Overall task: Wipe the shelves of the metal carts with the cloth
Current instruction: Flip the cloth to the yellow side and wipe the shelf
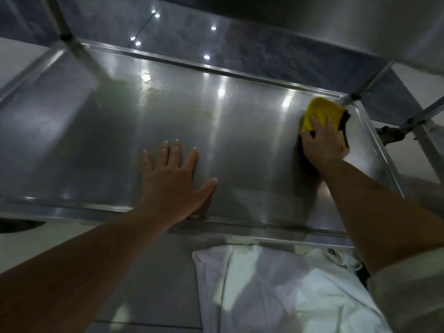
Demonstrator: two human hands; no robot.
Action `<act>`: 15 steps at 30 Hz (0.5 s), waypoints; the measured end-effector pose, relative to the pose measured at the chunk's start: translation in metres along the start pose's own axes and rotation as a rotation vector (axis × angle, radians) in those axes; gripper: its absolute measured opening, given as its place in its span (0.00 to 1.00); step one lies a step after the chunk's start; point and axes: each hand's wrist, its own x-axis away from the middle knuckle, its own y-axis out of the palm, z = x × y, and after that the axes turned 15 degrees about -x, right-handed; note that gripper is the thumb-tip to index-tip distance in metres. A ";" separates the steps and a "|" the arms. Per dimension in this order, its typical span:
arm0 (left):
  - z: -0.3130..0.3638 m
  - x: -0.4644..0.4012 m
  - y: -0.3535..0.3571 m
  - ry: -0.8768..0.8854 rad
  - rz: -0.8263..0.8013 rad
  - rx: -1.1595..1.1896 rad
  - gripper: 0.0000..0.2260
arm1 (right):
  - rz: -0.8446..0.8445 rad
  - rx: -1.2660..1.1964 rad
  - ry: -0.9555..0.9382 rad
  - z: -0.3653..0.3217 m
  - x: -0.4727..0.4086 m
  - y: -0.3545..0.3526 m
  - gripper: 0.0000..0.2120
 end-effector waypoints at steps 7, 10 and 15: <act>-0.058 -0.007 -0.004 0.189 0.017 0.015 0.39 | 0.017 -0.058 0.240 -0.060 0.033 0.028 0.24; -0.115 0.002 0.000 0.080 0.062 -0.026 0.39 | -0.039 -0.083 0.122 -0.110 0.053 0.056 0.23; -0.178 0.015 0.002 0.001 0.097 -0.124 0.36 | -0.294 -0.025 -0.291 -0.216 0.098 0.126 0.23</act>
